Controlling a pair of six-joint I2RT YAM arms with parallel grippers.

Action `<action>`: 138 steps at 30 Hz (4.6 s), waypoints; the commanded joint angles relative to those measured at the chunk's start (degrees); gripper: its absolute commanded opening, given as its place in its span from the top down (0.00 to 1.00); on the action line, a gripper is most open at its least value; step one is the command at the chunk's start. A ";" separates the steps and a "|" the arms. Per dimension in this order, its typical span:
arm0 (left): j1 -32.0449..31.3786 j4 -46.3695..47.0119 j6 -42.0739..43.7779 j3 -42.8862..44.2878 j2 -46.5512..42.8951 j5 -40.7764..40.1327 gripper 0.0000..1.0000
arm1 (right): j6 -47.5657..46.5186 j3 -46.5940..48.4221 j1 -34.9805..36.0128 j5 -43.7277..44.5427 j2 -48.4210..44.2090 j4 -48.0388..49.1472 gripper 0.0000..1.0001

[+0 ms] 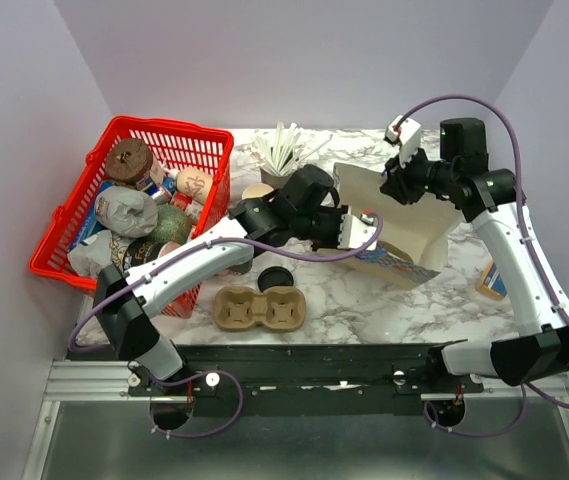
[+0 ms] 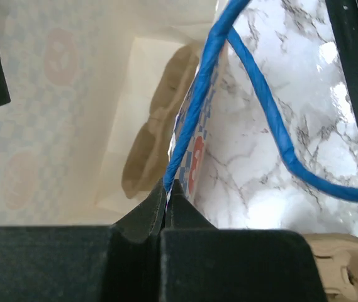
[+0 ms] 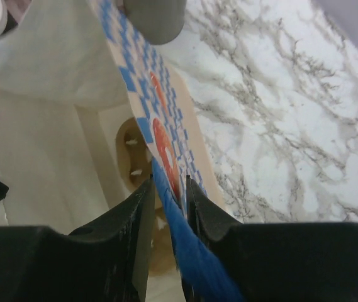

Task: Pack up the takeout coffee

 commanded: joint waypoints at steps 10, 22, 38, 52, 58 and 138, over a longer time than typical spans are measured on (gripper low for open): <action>0.08 3.54 0.05 5.95 -1.23 -0.25 1.00 | -0.20 5.21 -0.01 1.68 0.46 2.90 0.99; 0.08 -2.34 -4.00 10.53 0.97 1.60 0.60 | 0.33 4.33 -0.01 2.47 0.72 1.85 0.41; 5.33 -12.34 -13.67 16.32 -10.19 -8.59 0.01 | 1.56 18.49 -0.09 -0.26 -1.47 -6.69 0.00; 20.20 -39.46 12.57 10.22 -8.58 -6.86 0.01 | 0.42 17.34 -0.53 5.46 -1.48 -5.80 0.00; 23.98 -44.97 35.79 5.43 -6.34 0.10 0.01 | 1.47 20.77 -0.53 1.34 0.55 -8.08 0.00; 29.26 -39.62 38.71 -4.06 2.91 -6.23 0.03 | 1.03 18.13 -0.62 0.89 2.74 -6.51 0.00</action>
